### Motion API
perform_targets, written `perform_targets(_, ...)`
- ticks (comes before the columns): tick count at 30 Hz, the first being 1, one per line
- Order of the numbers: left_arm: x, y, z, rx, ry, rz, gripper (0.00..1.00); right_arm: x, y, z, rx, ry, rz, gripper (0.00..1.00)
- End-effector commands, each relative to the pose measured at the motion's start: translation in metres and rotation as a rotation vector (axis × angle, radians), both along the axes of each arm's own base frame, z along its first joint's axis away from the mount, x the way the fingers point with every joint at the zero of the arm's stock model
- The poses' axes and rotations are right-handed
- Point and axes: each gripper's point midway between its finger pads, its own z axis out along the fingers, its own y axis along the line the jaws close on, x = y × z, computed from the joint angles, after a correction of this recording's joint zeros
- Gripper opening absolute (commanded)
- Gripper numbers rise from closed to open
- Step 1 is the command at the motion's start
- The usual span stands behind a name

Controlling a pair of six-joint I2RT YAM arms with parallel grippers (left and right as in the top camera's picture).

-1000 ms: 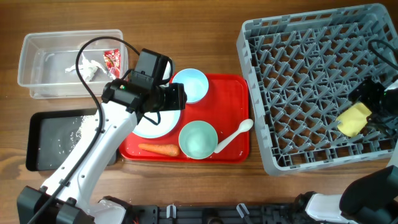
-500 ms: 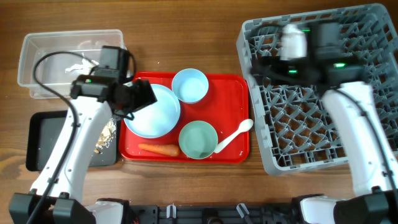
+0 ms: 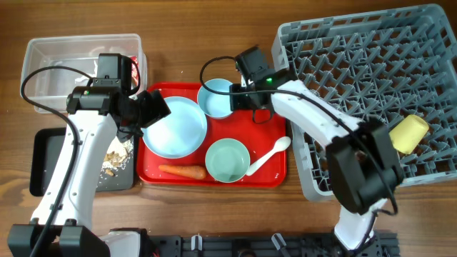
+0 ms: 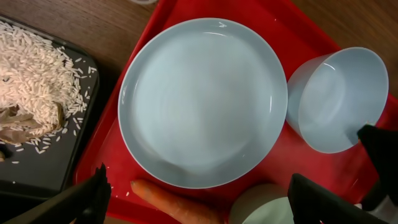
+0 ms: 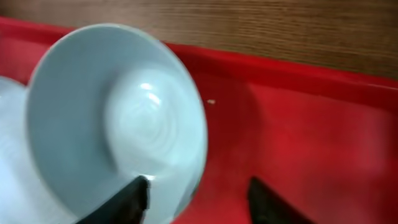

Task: Sort waste into correct bins and load items into the dishwasher rack
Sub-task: 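Grasp the light-blue bowl on the red tray with the right gripper, then set the light-blue bowl into the back of the rack, release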

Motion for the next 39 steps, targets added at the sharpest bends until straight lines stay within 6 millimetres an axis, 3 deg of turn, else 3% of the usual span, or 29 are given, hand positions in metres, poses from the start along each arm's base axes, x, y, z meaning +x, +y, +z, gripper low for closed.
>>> perform_targets(1,0.000,0.002,0.006,0.003,-0.019,0.013,0.92,0.004,-0.002,-0.014,-0.005,0.023,-0.078,0.47)
perform_targets(4,0.000,0.002,0.006,0.003,-0.018,0.013,0.92,0.007,-0.002,-0.015,0.002,0.024,-0.108,0.34)
perform_targets(7,0.000,0.002,0.006,0.003,-0.018,0.013,0.92,0.007,-0.002,-0.015,0.011,0.032,-0.145,0.11)
perform_targets(18,-0.001,0.002,0.006,0.003,-0.018,0.013,0.91,0.000,-0.016,-0.020,-0.044,0.065,-0.218,0.04)
perform_targets(20,0.000,0.002,0.006,0.003,-0.019,0.013,0.91,0.004,-0.016,-0.009,-0.041,0.032,-0.181,0.04)
perform_targets(23,0.000,0.002,0.006,0.003,-0.020,0.013,0.91,0.018,-0.035,0.047,-0.044,-0.106,-0.188,0.04)
perform_targets(26,0.000,0.002,0.006,0.003,-0.022,0.013,0.91,0.030,-0.076,0.133,-0.104,-0.347,-0.188,0.04)
perform_targets(28,0.002,0.002,0.006,0.002,-0.028,0.013,0.91,0.030,-0.111,0.177,-0.184,-0.476,-0.226,0.04)
perform_targets(29,0.002,0.002,0.006,0.002,-0.030,0.013,0.91,0.029,-0.149,0.211,-0.281,-0.574,-0.288,0.04)
perform_targets(31,0.002,0.002,0.006,0.002,-0.030,0.013,0.91,0.023,-0.209,0.249,-0.436,-0.667,-0.428,0.04)
perform_targets(34,0.002,0.002,0.006,0.002,-0.030,0.013,0.91,0.012,-0.293,0.279,-0.667,-0.707,-0.624,0.04)
perform_targets(39,0.003,0.002,0.007,0.002,-0.034,0.013,0.91,-0.013,-0.408,0.292,-0.939,-0.658,-0.966,0.05)
